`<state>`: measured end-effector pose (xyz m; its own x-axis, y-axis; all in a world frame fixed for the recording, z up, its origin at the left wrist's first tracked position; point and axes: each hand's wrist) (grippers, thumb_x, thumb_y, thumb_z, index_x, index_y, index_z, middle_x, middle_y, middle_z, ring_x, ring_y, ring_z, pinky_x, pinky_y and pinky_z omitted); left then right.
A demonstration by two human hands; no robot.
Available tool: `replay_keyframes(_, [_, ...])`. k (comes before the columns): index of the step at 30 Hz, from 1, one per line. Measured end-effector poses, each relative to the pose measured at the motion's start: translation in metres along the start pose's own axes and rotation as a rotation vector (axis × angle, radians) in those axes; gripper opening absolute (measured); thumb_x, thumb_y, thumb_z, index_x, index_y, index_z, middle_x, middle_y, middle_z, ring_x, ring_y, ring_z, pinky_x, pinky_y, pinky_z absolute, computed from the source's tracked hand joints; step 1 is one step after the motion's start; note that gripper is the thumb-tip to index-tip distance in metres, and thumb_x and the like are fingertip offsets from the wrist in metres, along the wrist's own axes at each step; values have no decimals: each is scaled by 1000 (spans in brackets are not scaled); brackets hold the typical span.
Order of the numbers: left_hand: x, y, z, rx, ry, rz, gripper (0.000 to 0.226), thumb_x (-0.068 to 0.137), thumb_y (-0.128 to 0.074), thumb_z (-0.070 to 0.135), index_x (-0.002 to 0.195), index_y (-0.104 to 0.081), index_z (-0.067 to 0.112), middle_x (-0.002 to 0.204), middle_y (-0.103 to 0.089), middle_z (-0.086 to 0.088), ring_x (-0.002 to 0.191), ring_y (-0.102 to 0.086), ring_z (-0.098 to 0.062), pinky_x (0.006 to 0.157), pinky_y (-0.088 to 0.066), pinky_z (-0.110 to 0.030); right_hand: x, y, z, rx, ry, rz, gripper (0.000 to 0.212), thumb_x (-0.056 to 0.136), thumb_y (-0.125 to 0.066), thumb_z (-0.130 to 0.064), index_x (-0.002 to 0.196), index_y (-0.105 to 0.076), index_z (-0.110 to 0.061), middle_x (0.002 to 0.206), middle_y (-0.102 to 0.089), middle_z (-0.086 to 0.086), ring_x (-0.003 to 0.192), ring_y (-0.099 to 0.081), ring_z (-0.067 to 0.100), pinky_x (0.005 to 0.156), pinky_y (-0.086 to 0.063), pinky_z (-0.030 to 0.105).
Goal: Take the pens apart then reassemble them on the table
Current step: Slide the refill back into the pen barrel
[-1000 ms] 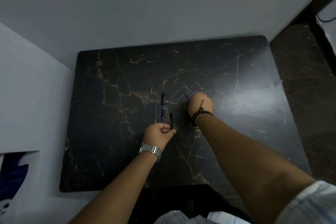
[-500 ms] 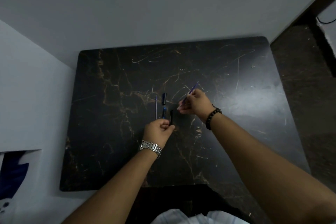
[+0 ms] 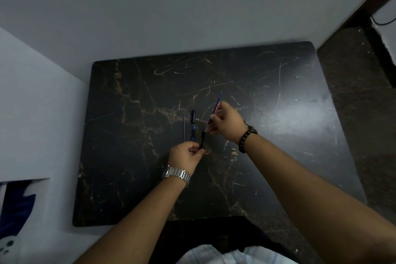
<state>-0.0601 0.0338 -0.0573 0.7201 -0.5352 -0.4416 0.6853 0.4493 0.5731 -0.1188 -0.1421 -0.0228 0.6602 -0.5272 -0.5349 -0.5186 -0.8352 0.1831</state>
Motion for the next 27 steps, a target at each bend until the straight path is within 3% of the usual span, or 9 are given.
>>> replay_keyframes(2, [0, 0, -3, 24, -14, -5, 20, 79, -82, 18, 98, -78, 12, 82, -78, -2, 72, -72, -11, 74, -61, -28, -1, -2, -1, -92, 53, -15, 4, 102, -49, -10, 104, -48, -13, 94, -74, 14, 82, -76, 26, 74, -64, 45])
replay_keyframes(5, [-2, 0, -3, 53, -34, -12, 18, 80, -81, 19, 97, -80, 13, 82, -79, -2, 70, -72, -12, 75, -61, -28, -2, -6, -3, -226, 111, -36, 18, 101, -50, -8, 92, -46, -24, 92, -73, 13, 82, -75, 25, 74, -64, 44])
replay_keyframes(9, [-5, -1, -3, 39, -37, 6, 20, 81, -80, 18, 100, -79, 11, 88, -80, -5, 73, -71, -12, 76, -57, -25, -1, -9, -1, -349, 162, -41, 10, 96, -57, -10, 101, -53, -17, 93, -72, 6, 85, -72, 19, 79, -61, 41])
replay_keyframes(13, [-4, -3, 1, 7, -33, 22, 21, 81, -80, 17, 101, -78, 11, 90, -79, -5, 75, -71, -13, 79, -59, -28, -3, -9, 3, -421, 130, -67, 12, 92, -66, -15, 91, -57, -23, 86, -60, -8, 78, -58, 6, 67, -44, 20])
replay_keyframes(18, [-4, -5, 0, -4, -8, 16, 23, 81, -80, 20, 103, -77, 13, 90, -79, -3, 79, -74, -14, 80, -61, -32, -7, -11, 10, -400, 48, -124, 13, 92, -67, -19, 84, -60, -25, 85, -62, -7, 78, -59, 7, 68, -45, 22])
replay_keyframes(19, [-5, -5, -1, -12, -8, 20, 22, 81, -80, 19, 103, -77, 13, 89, -79, -3, 78, -73, -14, 79, -60, -31, -7, -11, 11, -386, 36, -132, 9, 91, -68, -18, 90, -62, -25, 89, -64, -7, 82, -61, 8, 67, -46, 21])
replay_keyframes(23, [-9, -4, -5, -57, 11, 54, 22, 81, -81, 14, 102, -78, 9, 79, -72, 3, 66, -65, -1, 72, -56, -19, -1, -15, 20, -349, -18, -57, 34, 88, -65, -13, 121, -64, -22, 104, -66, -2, 97, -66, 16, 82, -59, 32])
replay_keyframes(27, [-12, -3, -15, -55, 49, 83, 27, 80, -82, 17, 106, -77, 9, 87, -77, -3, 74, -71, -11, 69, -51, -15, 16, -32, 22, -489, -34, 120, 13, 92, -63, -17, 101, -72, -16, 93, -67, 0, 90, -67, 18, 75, -55, 29])
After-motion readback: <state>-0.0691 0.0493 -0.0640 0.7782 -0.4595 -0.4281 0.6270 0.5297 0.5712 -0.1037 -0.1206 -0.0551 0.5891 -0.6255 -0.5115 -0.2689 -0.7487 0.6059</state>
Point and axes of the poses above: each hand's wrist, its own x-axis towards the middle knuckle, its own y-axis out of the back of the hand, z = x × y
